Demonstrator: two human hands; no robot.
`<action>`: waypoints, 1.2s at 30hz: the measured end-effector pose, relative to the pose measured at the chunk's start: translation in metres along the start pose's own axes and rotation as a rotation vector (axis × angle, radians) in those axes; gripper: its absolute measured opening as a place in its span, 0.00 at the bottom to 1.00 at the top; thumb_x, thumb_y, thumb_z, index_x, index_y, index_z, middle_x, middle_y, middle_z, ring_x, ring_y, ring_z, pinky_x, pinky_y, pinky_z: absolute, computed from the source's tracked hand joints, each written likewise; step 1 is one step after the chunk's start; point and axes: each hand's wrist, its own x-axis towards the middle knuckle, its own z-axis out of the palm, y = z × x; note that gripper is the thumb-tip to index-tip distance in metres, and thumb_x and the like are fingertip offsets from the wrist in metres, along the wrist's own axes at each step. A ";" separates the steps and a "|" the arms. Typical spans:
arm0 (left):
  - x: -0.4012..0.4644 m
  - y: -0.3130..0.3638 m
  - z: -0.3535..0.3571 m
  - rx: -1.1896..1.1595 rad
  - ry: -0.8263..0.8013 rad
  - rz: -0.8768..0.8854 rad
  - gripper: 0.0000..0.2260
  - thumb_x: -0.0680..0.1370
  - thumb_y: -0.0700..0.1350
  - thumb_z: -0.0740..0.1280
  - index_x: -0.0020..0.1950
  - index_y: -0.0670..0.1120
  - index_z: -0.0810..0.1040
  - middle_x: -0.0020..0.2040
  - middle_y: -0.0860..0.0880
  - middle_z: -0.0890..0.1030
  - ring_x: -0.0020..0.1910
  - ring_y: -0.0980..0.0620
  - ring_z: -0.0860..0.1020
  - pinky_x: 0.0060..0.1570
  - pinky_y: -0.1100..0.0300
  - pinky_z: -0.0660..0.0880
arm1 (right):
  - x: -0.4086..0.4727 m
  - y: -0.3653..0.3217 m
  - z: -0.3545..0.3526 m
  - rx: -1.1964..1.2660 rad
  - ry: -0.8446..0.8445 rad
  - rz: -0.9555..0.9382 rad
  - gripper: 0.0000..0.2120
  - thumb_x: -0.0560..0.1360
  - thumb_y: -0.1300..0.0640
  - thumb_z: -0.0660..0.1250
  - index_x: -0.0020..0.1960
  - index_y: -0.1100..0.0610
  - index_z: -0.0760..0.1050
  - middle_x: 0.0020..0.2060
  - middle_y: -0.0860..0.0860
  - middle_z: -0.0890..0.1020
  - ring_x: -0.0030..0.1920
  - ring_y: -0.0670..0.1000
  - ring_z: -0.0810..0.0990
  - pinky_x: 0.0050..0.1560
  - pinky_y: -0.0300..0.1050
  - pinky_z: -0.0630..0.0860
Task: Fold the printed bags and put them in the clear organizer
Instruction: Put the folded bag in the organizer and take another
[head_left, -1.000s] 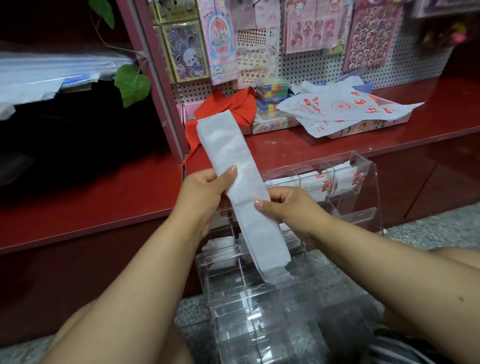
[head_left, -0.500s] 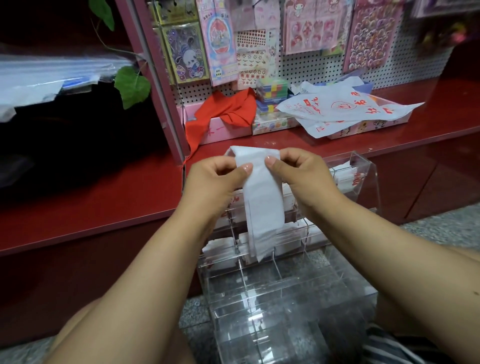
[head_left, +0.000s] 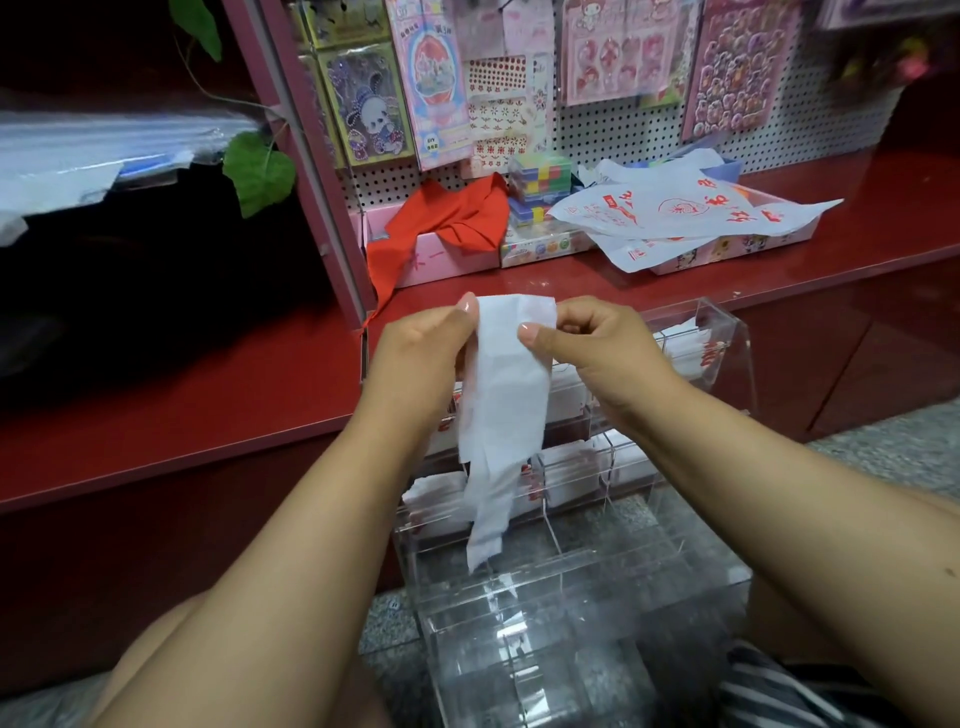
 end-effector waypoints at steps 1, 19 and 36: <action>0.001 -0.001 0.000 -0.037 -0.011 -0.046 0.18 0.80 0.51 0.63 0.48 0.37 0.83 0.45 0.39 0.83 0.44 0.44 0.79 0.50 0.49 0.74 | 0.001 0.003 -0.002 -0.015 0.009 0.013 0.05 0.70 0.63 0.74 0.36 0.59 0.79 0.38 0.49 0.82 0.36 0.45 0.79 0.42 0.39 0.75; -0.001 -0.021 0.011 -0.195 -0.101 -0.083 0.17 0.77 0.27 0.59 0.59 0.43 0.80 0.51 0.45 0.85 0.50 0.47 0.82 0.55 0.51 0.79 | 0.015 0.018 0.002 0.153 0.061 0.150 0.10 0.69 0.66 0.73 0.33 0.56 0.79 0.34 0.53 0.82 0.39 0.55 0.79 0.47 0.53 0.77; 0.019 -0.018 -0.010 -0.131 0.188 -0.038 0.05 0.79 0.35 0.65 0.50 0.42 0.81 0.44 0.48 0.86 0.43 0.50 0.83 0.48 0.57 0.81 | 0.017 0.002 -0.010 0.005 -0.373 0.385 0.19 0.72 0.42 0.64 0.56 0.53 0.72 0.28 0.52 0.78 0.27 0.49 0.72 0.30 0.39 0.68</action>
